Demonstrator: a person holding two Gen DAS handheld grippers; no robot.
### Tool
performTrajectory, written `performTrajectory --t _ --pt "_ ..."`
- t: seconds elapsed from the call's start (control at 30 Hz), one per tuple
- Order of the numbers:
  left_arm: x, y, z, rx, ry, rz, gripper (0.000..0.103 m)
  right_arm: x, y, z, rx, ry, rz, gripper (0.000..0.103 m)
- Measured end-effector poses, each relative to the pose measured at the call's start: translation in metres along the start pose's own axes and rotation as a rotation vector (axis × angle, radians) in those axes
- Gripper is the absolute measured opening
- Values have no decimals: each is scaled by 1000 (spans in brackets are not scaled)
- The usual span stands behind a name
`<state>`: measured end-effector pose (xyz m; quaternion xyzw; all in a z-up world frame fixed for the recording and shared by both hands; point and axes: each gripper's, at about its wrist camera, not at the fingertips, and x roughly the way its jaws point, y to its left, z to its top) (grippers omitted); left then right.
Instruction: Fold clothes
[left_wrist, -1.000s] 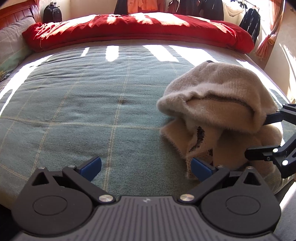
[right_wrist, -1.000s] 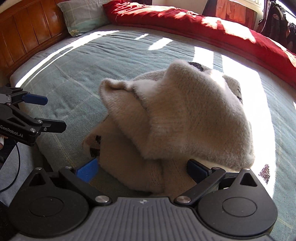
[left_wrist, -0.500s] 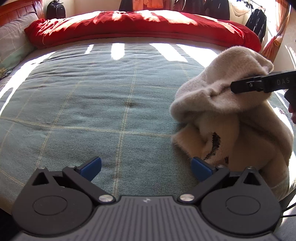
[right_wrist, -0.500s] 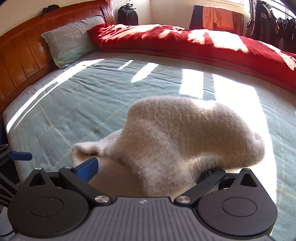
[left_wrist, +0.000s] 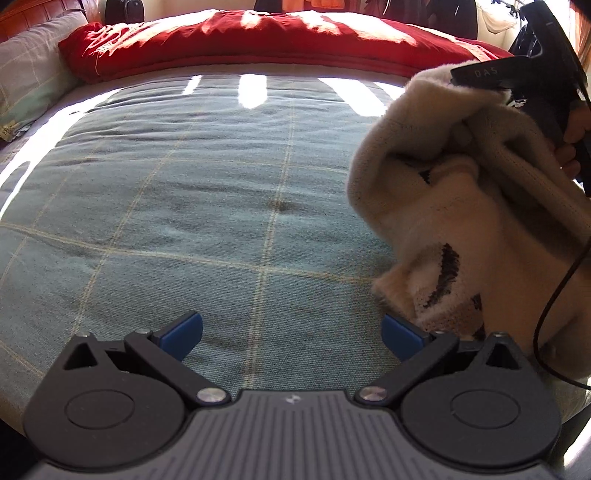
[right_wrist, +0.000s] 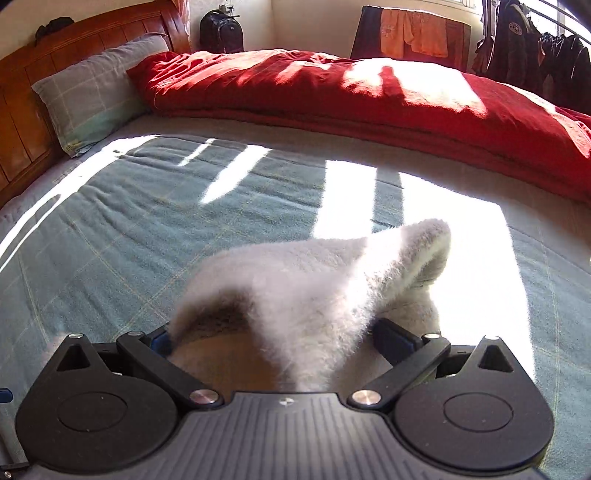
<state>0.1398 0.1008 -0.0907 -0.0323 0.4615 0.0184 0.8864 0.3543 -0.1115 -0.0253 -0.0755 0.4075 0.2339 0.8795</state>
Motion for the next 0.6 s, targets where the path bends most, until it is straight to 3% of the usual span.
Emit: performTrajectory --t 0.2,0.37,0.47,0.6 --pt "-11 4 -4 -11 -16 8 102 6 15 18 -84 33 -59 103" --pt "-24 7 -9 -19 -37 9 102 -43 28 7 -124 -30 -58 103" --pt "-32 8 -12 -25 -50 10 102 -76 23 -6 -100 -56 -6 103" --pt "-41 2 -15 -18 -68 -17 102 -105 19 -30 -122 38 -12 103"
